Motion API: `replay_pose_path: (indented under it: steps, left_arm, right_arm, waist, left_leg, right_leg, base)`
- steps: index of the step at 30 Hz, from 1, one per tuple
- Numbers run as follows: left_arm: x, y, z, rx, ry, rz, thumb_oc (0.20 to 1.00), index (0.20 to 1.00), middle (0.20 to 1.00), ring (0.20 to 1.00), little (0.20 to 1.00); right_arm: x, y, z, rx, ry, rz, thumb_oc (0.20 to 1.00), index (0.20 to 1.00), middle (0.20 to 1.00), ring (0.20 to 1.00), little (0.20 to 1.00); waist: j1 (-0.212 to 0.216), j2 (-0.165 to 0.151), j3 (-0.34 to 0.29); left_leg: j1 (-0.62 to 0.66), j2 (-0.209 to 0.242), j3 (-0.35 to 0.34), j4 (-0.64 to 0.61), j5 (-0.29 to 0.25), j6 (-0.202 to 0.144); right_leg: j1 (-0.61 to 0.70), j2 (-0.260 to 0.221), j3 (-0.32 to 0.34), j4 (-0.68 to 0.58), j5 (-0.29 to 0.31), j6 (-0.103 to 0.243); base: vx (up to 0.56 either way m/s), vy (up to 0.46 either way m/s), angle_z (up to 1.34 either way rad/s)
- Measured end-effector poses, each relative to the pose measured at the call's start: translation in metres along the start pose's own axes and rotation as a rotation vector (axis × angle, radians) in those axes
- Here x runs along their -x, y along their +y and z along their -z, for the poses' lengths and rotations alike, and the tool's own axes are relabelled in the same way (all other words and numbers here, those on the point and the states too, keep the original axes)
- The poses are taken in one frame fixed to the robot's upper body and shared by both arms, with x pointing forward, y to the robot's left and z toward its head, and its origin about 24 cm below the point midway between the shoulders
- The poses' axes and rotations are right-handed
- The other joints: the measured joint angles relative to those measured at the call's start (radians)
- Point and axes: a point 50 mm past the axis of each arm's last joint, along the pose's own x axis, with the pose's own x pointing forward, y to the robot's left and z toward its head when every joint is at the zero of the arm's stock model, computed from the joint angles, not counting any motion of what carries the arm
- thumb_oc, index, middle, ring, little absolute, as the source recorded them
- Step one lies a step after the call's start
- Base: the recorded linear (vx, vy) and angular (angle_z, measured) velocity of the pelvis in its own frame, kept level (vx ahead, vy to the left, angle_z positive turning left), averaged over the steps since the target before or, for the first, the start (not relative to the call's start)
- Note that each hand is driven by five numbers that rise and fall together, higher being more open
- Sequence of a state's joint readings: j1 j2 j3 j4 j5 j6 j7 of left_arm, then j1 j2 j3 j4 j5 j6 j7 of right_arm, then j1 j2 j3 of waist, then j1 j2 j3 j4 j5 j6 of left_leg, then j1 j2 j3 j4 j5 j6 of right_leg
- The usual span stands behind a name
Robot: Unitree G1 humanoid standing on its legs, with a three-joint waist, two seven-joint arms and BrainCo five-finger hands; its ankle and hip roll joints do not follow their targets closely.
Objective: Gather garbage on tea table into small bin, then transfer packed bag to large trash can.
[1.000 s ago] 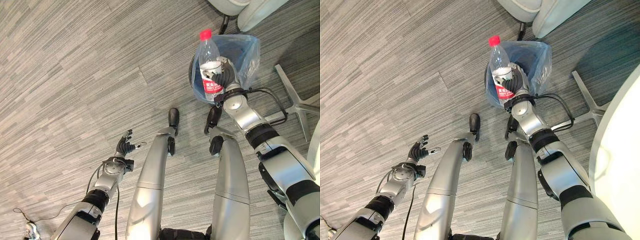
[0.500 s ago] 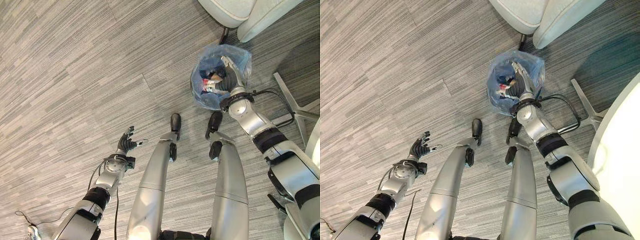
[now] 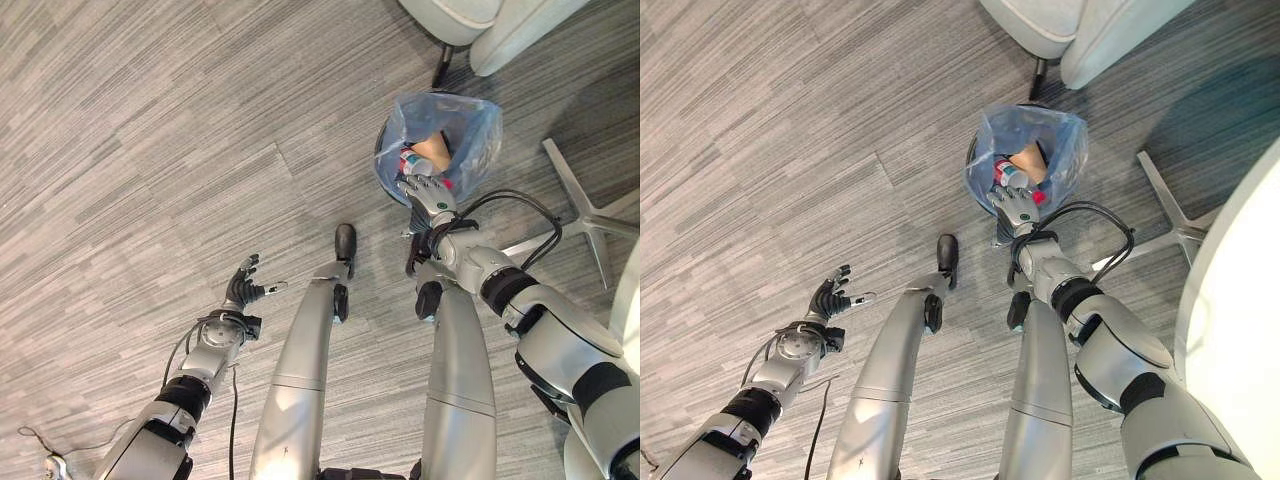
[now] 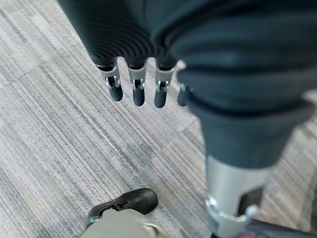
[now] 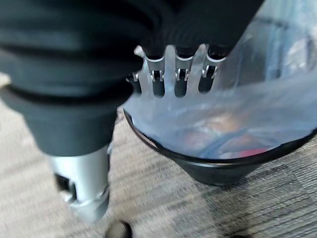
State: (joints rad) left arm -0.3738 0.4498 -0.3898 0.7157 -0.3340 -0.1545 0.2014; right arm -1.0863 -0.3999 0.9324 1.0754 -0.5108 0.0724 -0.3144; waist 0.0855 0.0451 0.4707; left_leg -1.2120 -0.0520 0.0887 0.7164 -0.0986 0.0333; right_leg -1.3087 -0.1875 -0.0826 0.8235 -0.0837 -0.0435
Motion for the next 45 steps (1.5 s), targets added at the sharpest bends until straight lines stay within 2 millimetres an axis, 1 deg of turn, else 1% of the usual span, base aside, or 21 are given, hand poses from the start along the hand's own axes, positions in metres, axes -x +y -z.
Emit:
replay_pose_path:
  steps: [2,6,8,9,12,15,17,18,19,20,23,24,25,26,27,30,33,35,38,42,45]
  left_arm:
    - [0.0,-0.002,0.0,-0.001,-0.001,0.005,1.0,1.0,1.0,1.0,1.0]
    - [-0.001,-0.001,-0.001,0.001,-0.004,0.003,1.0,1.0,1.0,1.0,1.0]
    - [-0.001,-0.002,-0.001,0.004,-0.003,0.004,1.0,1.0,1.0,1.0,1.0]
    - [-0.001,-0.003,-0.003,0.007,-0.01,0.005,1.0,1.0,1.0,1.0,1.0]
    - [-0.001,-0.002,-0.005,0.03,-0.017,-0.008,1.0,1.0,1.0,1.0,1.0]
    - [-0.002,0.0,-0.009,0.043,-0.029,-0.021,1.0,1.0,1.0,1.0,1.0]
    - [-0.001,0.0,-0.007,0.043,-0.021,-0.02,1.0,1.0,1.0,1.0,1.0]
    - [-0.001,0.0,-0.006,0.046,-0.014,-0.021,1.0,1.0,1.0,1.0,1.0]
    - [0.0,0.0,-0.005,0.064,-0.004,-0.03,1.0,1.0,1.0,1.0,1.0]
    - [0.001,-0.001,-0.002,0.075,0.006,-0.031,1.0,1.0,1.0,1.0,1.0]
    - [0.003,-0.005,0.002,0.087,0.02,-0.021,1.0,1.0,1.0,1.0,1.0]
    - [0.006,-0.006,0.006,0.088,0.03,-0.02,1.0,1.0,1.0,1.0,1.0]
    - [0.01,-0.004,0.014,0.088,0.053,-0.028,1.0,1.0,1.0,1.0,1.0]
    - [0.015,-0.002,0.023,0.078,0.076,-0.035,1.0,1.0,1.0,1.0,1.0]
    - [0.018,-0.002,0.027,0.073,0.093,-0.035,1.0,1.0,1.0,1.0,1.0]
    - [0.032,-0.005,0.044,0.118,0.14,-0.031,1.0,1.0,1.0,1.0,1.0]
    - [0.048,-0.007,0.061,0.123,0.186,-0.016,1.0,1.0,1.0,1.0,1.0]
    - [0.055,-0.007,0.067,0.128,0.203,-0.011,1.0,1.0,1.0,1.0,1.0]
    - [0.067,-0.008,0.075,0.128,0.226,0.002,1.0,1.0,1.0,1.0,1.0]
    - [0.081,-0.005,0.082,0.132,0.238,-0.001,1.0,1.0,1.0,1.0,1.0]
    - [0.08,-0.006,0.079,0.115,0.222,0.02,1.0,1.0,1.0,1.0,1.0]
  right_arm:
    - [0.0,0.0,0.001,-0.017,0.01,-0.001,0.2,0.2,0.2,0.2,0.2]
    - [0.006,0.004,0.002,-0.127,0.016,0.01,0.2,0.2,0.2,0.2,0.2]
    - [0.011,0.006,0.006,-0.215,0.032,0.026,0.2,0.2,0.2,0.2,0.2]
    - [0.015,0.0,0.013,-0.258,0.027,0.065,0.2,0.2,0.2,0.2,0.2]
    - [0.022,-0.006,0.023,-0.434,0.072,0.149,0.2,0.2,0.2,0.2,0.2]
    - [0.026,-0.005,0.028,-0.582,0.122,0.183,0.2,0.2,0.2,0.2,0.2]
    - [0.029,0.0,0.025,-0.69,0.139,0.182,0.2,0.2,0.2,0.2,0.2]
    - [0.032,0.004,0.023,-0.783,0.148,0.19,0.2,0.2,0.2,0.2,0.2]
    - [0.036,0.008,0.019,-0.867,0.161,0.192,0.2,0.2,0.2,0.2,0.2]
    - [0.04,0.015,0.013,-0.932,0.15,0.173,0.2,0.2,0.2,0.2,0.2]
    - [0.054,0.018,0.0,-1.094,0.088,0.168,0.2,0.2,0.2,0.2,0.2]
    - [0.06,0.023,-0.006,-1.13,0.069,0.15,0.2,0.2,0.2,0.2,0.2]
    - [0.069,0.031,-0.012,-1.173,0.054,0.121,0.2,0.2,0.2,0.2,0.2]
    - [0.076,0.036,-0.016,-1.201,0.043,0.101,0.2,0.2,0.2,0.2,0.2]
    - [0.08,0.039,-0.018,-1.22,0.04,0.087,0.2,0.2,0.2,0.2,0.2]
    - [0.105,0.052,-0.016,-1.293,0.043,0.04,0.2,0.2,0.2,0.2,0.2]
    - [0.12,0.063,-0.016,-1.346,0.052,-0.009,0.2,0.2,0.2,0.2,0.2]
    - [0.124,0.065,-0.013,-1.361,0.048,-0.03,0.2,0.2,0.2,0.2,0.2]
    - [0.133,0.069,-0.014,-1.37,0.041,-0.059,0.2,0.2,0.2,0.2,0.2]
    - [0.139,0.059,-0.012,-1.383,0.005,-0.025,0.2,0.2,0.2,0.2,0.2]
    - [0.14,0.057,-0.012,-1.388,-0.005,-0.028,0.2,0.2,0.2,0.2,0.2]
  waist:
    - [0.004,0.002,0.007]
    - [0.003,0.002,0.008]
    - [0.001,0.002,0.008]
    - [-0.002,0.002,0.008]
    - [-0.018,0.002,0.006]
    - [-0.034,0.001,0.005]
    - [-0.038,0.0,0.005]
    - [-0.038,0.0,0.005]
    - [-0.038,0.0,0.006]
    - [-0.043,-0.004,0.0]
    - [-0.06,-0.007,-0.002]
    - [-0.065,-0.018,-0.013]
    - [-0.066,-0.038,-0.044]
    - [-0.07,-0.05,-0.062]
    - [-0.074,-0.054,-0.069]
    - [-0.081,-0.058,-0.079]
    - [-0.084,-0.065,-0.153]
    - [-0.086,-0.069,-0.174]
    - [-0.097,-0.073,-0.228]
    - [-0.106,-0.082,-0.284]
    - [-0.113,-0.084,-0.296]
  left_leg:
    - [-0.008,-0.004,-0.003,0.006,0.0,-0.002]
    - [-0.008,-0.007,-0.002,0.009,0.0,-0.002]
    - [0.009,-0.007,0.0,-0.004,0.003,0.003]
    - [0.049,-0.006,0.002,-0.037,0.025,0.011]
    - [0.103,-0.006,0.003,-0.08,0.032,0.009]
    - [0.127,-0.007,0.004,-0.114,0.038,0.012]
    - [0.147,-0.007,0.004,-0.132,0.043,0.014]
    - [0.17,-0.008,0.004,-0.154,0.054,0.012]
    - [0.209,-0.008,0.003,-0.186,0.063,0.006]
    - [0.268,-0.007,0.002,-0.215,0.066,0.002]
    - [0.401,-0.007,-0.018,-0.292,0.077,-0.002]
    - [0.443,-0.007,-0.023,-0.316,0.077,-0.002]
    - [0.482,-0.007,-0.023,-0.35,0.081,-0.007]
    - [0.528,-0.005,-0.024,-0.377,0.088,-0.004]
    - [0.557,-0.003,-0.025,-0.394,0.095,0.001]
    - [0.758,0.002,-0.037,-0.504,0.117,0.005]
    - [0.863,0.006,-0.037,-0.579,0.124,0.001]
    - [0.938,0.009,-0.03,-0.624,0.131,0.007]
    - [1.032,0.01,-0.018,-0.683,0.134,0.01]
    - [1.114,0.009,0.036,-0.743,0.139,0.014]
    - [1.131,0.001,0.061,-0.746,0.139,0.015]
  right_leg:
    - [-0.006,-0.004,-0.002,0.007,-0.002,-0.004]
    - [-0.003,-0.007,-0.001,0.004,-0.005,0.0]
    - [0.015,-0.006,-0.001,-0.015,0.005,0.002]
    - [0.058,0.0,-0.001,-0.058,0.033,0.003]
    - [0.116,0.006,-0.001,-0.11,0.047,0.015]
    - [0.139,0.009,0.001,-0.142,0.058,0.022]
    - [0.158,0.011,0.0,-0.157,0.063,0.025]
    - [0.179,0.012,-0.002,-0.174,0.069,0.025]
    - [0.217,0.015,-0.004,-0.196,0.074,0.026]
    - [0.276,0.02,-0.005,-0.225,0.086,0.042]
    - [0.417,0.024,-0.032,-0.3,0.09,0.048]
    - [0.458,0.026,-0.039,-0.323,0.086,0.049]
    - [0.49,0.029,-0.039,-0.347,0.085,0.05]
    - [0.533,0.034,-0.043,-0.37,0.094,0.044]
    - [0.564,0.038,-0.047,-0.39,0.099,0.04]
    - [0.772,0.05,-0.076,-0.503,0.118,0.051]
    - [0.878,0.064,-0.078,-0.581,0.129,0.062]
    - [0.95,0.071,-0.078,-0.632,0.143,0.067]
    - [1.046,0.084,-0.072,-0.708,0.161,0.077]
    - [1.107,0.097,-0.017,-0.78,0.195,0.094]
    - [1.108,0.095,0.025,-0.778,0.208,0.106]
  base:
    - [-0.02,0.015,0.07]
    - [-0.02,0.009,-0.02]
    - [-0.1,0.015,-0.07]
    - [-0.14,0.009,-0.1]
    - [-0.07,0.0,-0.09]
    - [-0.06,0.0,-0.01]
    - [-0.07,-0.016,-0.01]
    - [0.0,0.0,0.0]
    - [-0.04,-0.036,-0.07]
    - [-0.02,-0.033,-0.07]
    - [0.02,-0.027,0.03]
    - [0.04,-0.011,0.04]
    - [0.0,0.0,0.0]
    - [0.0,-0.015,-0.06]
    - [0.0,0.0,0.0]
    - [0.09,-0.004,-0.01]
    - [0.1,0.032,-0.06]
    - [0.09,0.066,-0.14]
    - [0.06,0.103,-0.16]
    - [0.02,0.112,-0.43]
    - [-0.13,0.047,-0.32]
